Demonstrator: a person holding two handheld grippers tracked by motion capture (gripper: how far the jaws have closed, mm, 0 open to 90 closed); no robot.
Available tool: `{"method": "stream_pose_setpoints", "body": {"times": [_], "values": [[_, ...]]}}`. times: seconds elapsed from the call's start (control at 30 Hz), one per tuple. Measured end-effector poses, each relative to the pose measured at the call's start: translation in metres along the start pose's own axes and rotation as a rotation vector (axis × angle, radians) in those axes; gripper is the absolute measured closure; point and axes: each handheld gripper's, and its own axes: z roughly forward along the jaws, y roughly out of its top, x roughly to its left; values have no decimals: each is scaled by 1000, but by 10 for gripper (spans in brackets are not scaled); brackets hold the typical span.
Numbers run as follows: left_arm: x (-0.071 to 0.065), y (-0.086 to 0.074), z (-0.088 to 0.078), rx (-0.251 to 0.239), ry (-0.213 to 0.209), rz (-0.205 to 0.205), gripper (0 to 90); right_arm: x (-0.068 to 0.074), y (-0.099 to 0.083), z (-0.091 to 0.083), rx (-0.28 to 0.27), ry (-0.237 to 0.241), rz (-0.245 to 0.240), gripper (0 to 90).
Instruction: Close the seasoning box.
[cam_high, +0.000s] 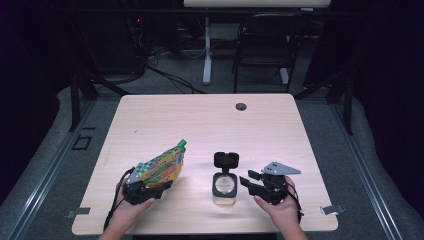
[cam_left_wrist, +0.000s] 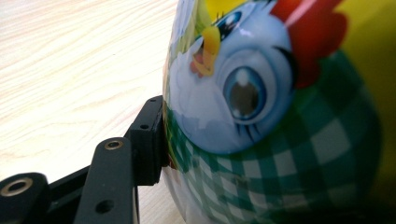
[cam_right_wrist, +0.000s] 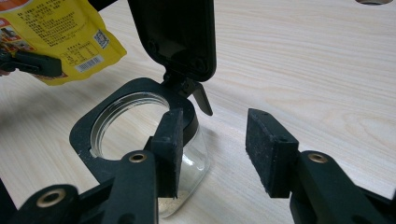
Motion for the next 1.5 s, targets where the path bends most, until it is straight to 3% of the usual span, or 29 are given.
{"method": "stream_pose_setpoints", "body": {"times": [0.07,0.5,0.87,1.23,1.5], "values": [[0,1,-2,18,7,7,473,0,0,0,0,-1,1,569],[-3,4,-8,15,54,57,473,1,1,-1,-15,2,-8,572],[-14,7,-7,43,100,149,473,5,2,-3,-26,-5,-25,594],[-26,8,-1,75,114,232,473,11,4,-4,-36,-4,-68,604],[-31,8,2,87,110,259,473,14,5,-6,-31,17,-73,562]]}}
